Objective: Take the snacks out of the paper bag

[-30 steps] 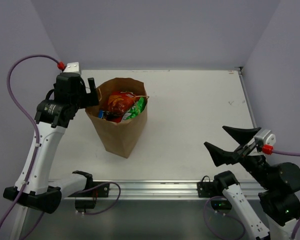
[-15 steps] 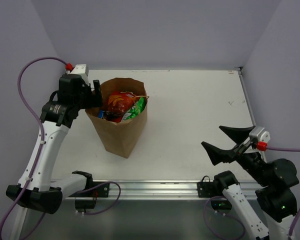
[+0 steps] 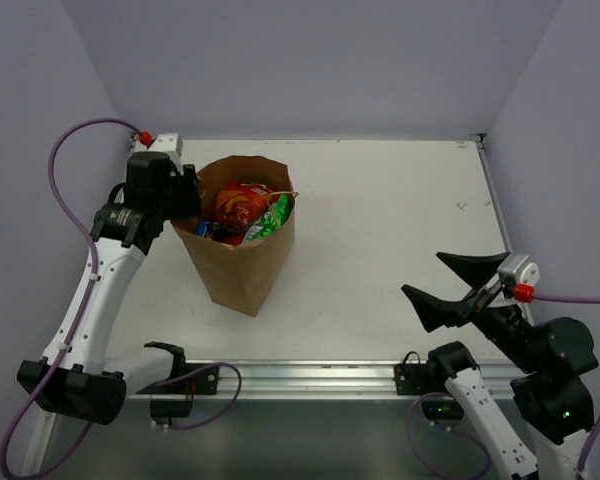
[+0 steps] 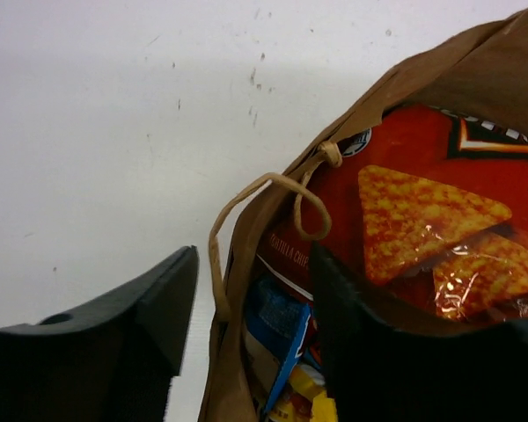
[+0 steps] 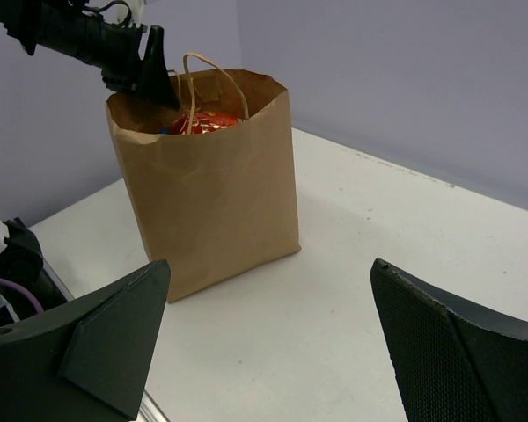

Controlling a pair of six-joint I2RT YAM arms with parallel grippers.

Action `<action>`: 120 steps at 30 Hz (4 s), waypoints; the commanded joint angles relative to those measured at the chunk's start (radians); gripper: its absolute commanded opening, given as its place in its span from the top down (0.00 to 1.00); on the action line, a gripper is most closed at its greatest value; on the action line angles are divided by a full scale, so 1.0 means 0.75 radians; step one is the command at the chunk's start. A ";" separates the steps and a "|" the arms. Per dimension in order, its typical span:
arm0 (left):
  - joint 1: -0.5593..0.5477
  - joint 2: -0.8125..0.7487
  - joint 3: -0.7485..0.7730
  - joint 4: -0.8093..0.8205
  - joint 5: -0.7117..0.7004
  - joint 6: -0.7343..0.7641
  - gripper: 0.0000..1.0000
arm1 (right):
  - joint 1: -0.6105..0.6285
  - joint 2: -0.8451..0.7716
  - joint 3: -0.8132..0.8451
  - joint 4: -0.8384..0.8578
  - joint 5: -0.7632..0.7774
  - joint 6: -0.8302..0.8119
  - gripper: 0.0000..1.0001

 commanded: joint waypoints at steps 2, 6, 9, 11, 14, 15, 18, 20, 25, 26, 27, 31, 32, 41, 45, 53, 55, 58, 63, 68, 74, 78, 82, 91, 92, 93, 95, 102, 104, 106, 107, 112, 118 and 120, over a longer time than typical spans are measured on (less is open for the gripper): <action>0.020 0.044 0.012 0.110 -0.030 0.035 0.52 | 0.006 0.028 0.009 0.030 -0.036 0.017 0.01; 0.024 0.061 0.049 0.159 -0.034 0.062 0.95 | 0.006 0.026 -0.006 0.048 -0.038 0.021 0.01; 0.022 0.096 0.102 0.180 -0.049 0.100 1.00 | 0.006 0.042 -0.006 0.056 -0.052 0.017 0.01; 0.022 0.118 0.137 0.235 -0.055 0.141 1.00 | 0.006 0.050 -0.006 0.087 -0.072 0.017 0.01; 0.024 0.173 0.239 0.300 -0.034 0.217 1.00 | 0.006 0.085 -0.010 0.150 -0.132 0.023 0.01; 0.024 0.188 0.274 0.315 -0.028 0.237 1.00 | 0.006 0.128 -0.006 0.165 -0.152 0.021 0.01; 0.024 0.249 0.400 0.376 -0.006 0.321 1.00 | 0.006 0.230 0.033 0.208 -0.234 0.052 0.01; 0.024 0.276 0.442 0.441 0.013 0.403 1.00 | 0.006 0.361 0.058 0.257 -0.254 0.080 0.01; 0.022 0.294 0.517 0.560 0.092 0.479 1.00 | 0.029 0.663 0.209 0.357 -0.238 0.195 0.01; 0.022 0.292 0.518 0.566 0.107 0.481 1.00 | 0.077 0.702 0.266 0.377 -0.179 0.183 0.01; 0.020 0.288 0.512 0.566 0.123 0.481 1.00 | 0.114 0.741 0.293 0.388 -0.126 0.173 0.01; 0.010 0.190 0.367 0.603 0.170 0.489 1.00 | 0.341 0.960 0.403 0.445 0.052 0.109 0.01; 0.006 0.163 0.283 0.607 0.199 0.489 1.00 | 0.445 1.058 0.450 0.463 0.097 0.081 0.03; -0.035 -0.101 -0.108 0.658 0.289 0.489 1.00 | 0.859 1.516 0.620 0.698 0.516 0.029 0.24; -0.055 -0.144 -0.151 0.638 0.289 0.463 1.00 | 0.967 1.645 0.669 0.768 0.676 0.042 0.31; -0.066 -0.160 -0.149 0.589 0.287 0.383 1.00 | 1.076 1.815 0.632 1.075 0.889 0.222 0.42; -0.066 -0.136 -0.127 0.548 0.270 0.375 1.00 | 1.092 1.862 0.649 1.104 0.958 0.287 0.45; -0.068 -0.107 -0.082 0.503 0.258 0.287 1.00 | 1.098 1.903 0.694 1.053 1.011 0.512 0.47; -0.072 -0.082 -0.035 0.458 0.252 0.215 1.00 | 1.105 1.985 0.796 0.879 1.048 0.822 0.48; -0.086 -0.054 0.021 0.393 0.250 0.166 1.00 | 1.107 2.081 0.867 0.801 1.046 0.950 0.48; -0.090 -0.072 0.041 0.343 0.227 0.168 1.00 | 1.105 2.171 0.927 0.791 1.052 0.983 0.51; -0.090 -0.090 0.035 0.296 0.201 0.199 1.00 | 1.090 2.180 0.858 0.803 1.008 0.942 0.52; -0.090 -0.129 -0.018 0.288 0.184 0.236 1.00 | 1.072 2.135 0.717 0.891 0.871 0.789 0.46; -0.090 -0.160 -0.073 0.294 0.231 0.264 1.00 | 1.072 2.179 0.718 1.014 0.513 0.588 0.35; -0.090 -0.164 -0.078 0.294 0.234 0.268 1.00 | 1.072 2.188 0.734 1.042 0.440 0.559 0.35; -0.090 -0.168 -0.080 0.294 0.236 0.270 1.00 | 1.074 2.196 0.743 1.054 0.417 0.555 0.35; -0.090 -0.174 -0.094 0.294 0.242 0.270 1.00 | 1.072 2.222 0.759 1.085 0.392 0.539 0.37; -0.090 -0.223 -0.137 0.294 0.234 0.270 1.00 | 1.066 2.282 0.782 1.130 0.406 0.512 0.62; -0.090 -0.238 -0.147 0.290 0.223 0.272 1.00 | 1.053 2.282 0.759 1.151 0.406 0.512 0.72; -0.090 -0.258 -0.163 0.286 0.211 0.274 1.00 | 1.045 2.251 0.725 1.187 0.418 0.506 0.90; -0.090 -0.264 -0.168 0.284 0.205 0.276 1.00 | 1.043 2.233 0.688 1.218 0.424 0.488 0.94; -0.090 -0.309 -0.231 0.274 0.174 0.281 1.00 | 1.043 2.061 0.600 1.294 0.451 0.404 1.00; -0.090 -0.328 -0.274 0.276 0.132 0.274 1.00 | 1.043 1.885 0.520 1.321 0.457 0.304 1.00; -0.090 -0.324 -0.272 0.280 0.119 0.270 1.00 | 1.043 1.861 0.512 1.308 0.449 0.281 1.00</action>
